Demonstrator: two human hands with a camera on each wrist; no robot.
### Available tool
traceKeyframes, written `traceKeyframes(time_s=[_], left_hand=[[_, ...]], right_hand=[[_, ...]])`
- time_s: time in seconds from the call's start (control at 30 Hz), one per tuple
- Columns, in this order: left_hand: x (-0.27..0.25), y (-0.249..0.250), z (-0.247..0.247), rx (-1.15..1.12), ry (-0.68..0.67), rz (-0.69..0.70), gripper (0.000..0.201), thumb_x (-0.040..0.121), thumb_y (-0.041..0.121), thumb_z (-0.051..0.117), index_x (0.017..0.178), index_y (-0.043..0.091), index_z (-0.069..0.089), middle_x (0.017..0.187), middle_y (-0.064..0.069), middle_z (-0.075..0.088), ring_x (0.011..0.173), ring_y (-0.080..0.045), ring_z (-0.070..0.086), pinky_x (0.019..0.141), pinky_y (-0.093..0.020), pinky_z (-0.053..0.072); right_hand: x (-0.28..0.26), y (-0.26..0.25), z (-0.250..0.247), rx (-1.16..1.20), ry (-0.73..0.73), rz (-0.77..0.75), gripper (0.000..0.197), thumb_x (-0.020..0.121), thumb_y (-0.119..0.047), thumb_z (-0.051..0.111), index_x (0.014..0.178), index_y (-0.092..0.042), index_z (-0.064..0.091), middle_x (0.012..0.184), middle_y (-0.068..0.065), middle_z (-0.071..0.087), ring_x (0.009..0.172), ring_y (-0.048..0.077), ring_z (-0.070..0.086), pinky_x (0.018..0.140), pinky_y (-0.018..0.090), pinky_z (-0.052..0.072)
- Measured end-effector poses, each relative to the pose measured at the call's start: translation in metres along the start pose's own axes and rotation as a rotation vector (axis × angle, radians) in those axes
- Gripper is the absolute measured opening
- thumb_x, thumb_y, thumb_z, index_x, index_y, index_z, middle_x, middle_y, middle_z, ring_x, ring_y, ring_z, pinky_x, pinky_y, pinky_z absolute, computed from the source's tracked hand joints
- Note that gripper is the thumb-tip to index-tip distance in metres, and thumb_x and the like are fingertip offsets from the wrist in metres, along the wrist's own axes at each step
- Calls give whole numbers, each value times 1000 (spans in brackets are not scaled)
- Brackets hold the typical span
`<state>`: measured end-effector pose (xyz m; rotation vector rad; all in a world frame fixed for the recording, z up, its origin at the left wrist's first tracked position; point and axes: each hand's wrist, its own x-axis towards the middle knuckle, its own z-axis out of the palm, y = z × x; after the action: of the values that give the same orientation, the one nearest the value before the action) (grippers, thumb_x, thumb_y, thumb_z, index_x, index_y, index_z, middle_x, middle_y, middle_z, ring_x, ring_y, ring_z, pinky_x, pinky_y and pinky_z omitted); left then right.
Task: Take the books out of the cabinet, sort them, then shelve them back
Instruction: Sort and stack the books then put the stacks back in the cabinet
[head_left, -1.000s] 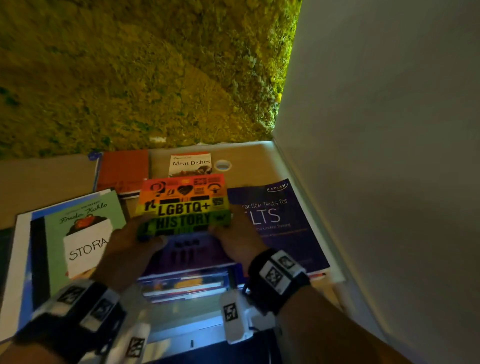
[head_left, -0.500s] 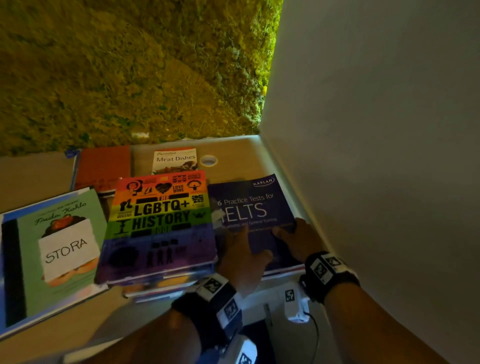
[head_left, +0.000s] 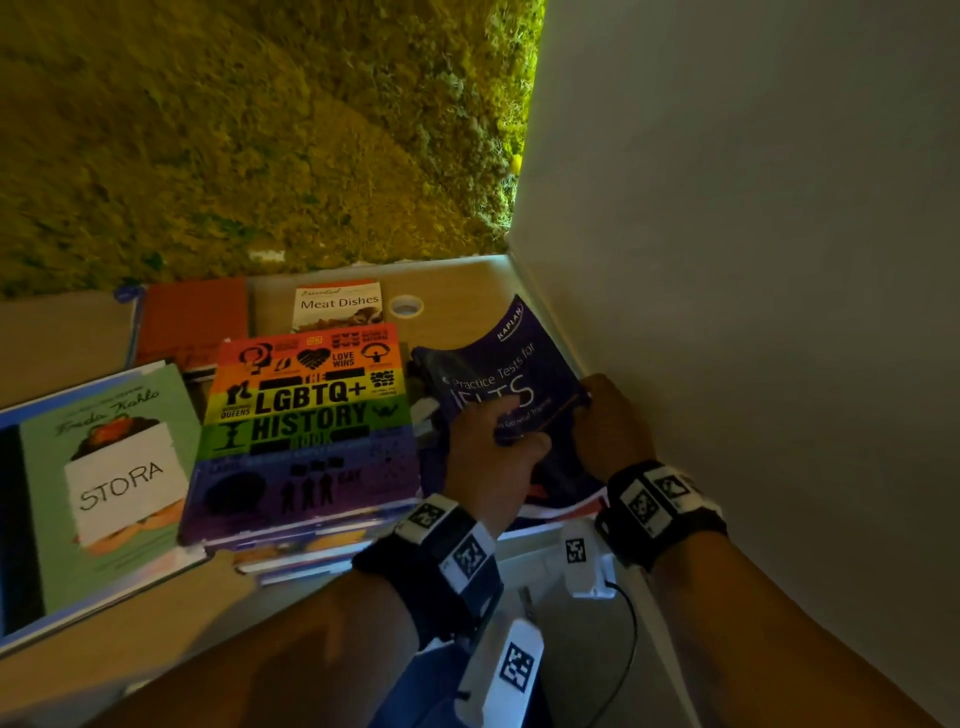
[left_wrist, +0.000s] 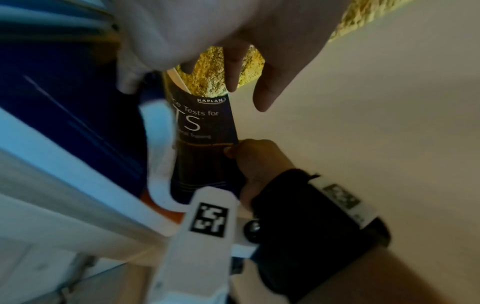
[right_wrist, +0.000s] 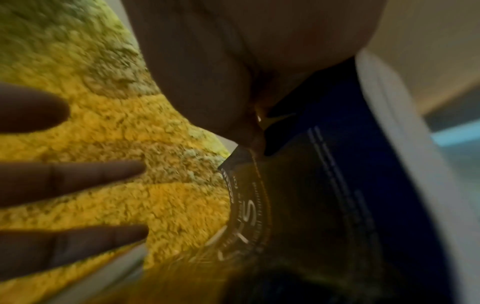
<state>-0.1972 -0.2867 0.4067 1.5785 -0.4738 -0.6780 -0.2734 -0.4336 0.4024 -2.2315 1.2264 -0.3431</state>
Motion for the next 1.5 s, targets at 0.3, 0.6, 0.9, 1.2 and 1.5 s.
traceKeyframes(time_s=[0.3,0.6,0.9,1.2,1.5], left_hand=[[45,116,-51,-455,-19,-27,45,80,26,74,122,12,65,114,-11,73,104,-27,69,104,-58,49],[44,171,-91,-368,-233,86,53,91,-13,43,137,10,56,122,-22,70,103,-37,72,77,-50,62],[44,110,-156,-403,-82,-101,48,95,0,45,139,14,55,116,-16,73,90,-28,76,69,-44,62],[42,60,-193,-493,11,-259,35,96,8,48,127,14,63,93,-10,78,74,-25,76,62,-43,63],[48,58,-202,-157,93,-62,40,94,12,62,133,15,53,76,15,74,68,0,70,62,-20,60]], right_hand=[[5,-50,-60,804,191,43,18,100,1,49,100,-9,63,86,4,68,76,21,67,59,27,54],[30,-108,-100,1103,94,-70,26,104,-22,46,101,-13,70,96,10,78,84,24,75,74,39,62],[-5,-12,20,-8,-317,270,81,79,-67,65,137,-15,47,135,11,58,121,34,60,96,38,51],[-25,9,43,-141,-339,431,116,55,-75,80,146,-23,29,142,13,39,132,39,45,107,53,45],[-69,28,37,-13,-337,426,95,60,-77,73,137,-32,39,134,7,53,119,31,57,97,44,52]])
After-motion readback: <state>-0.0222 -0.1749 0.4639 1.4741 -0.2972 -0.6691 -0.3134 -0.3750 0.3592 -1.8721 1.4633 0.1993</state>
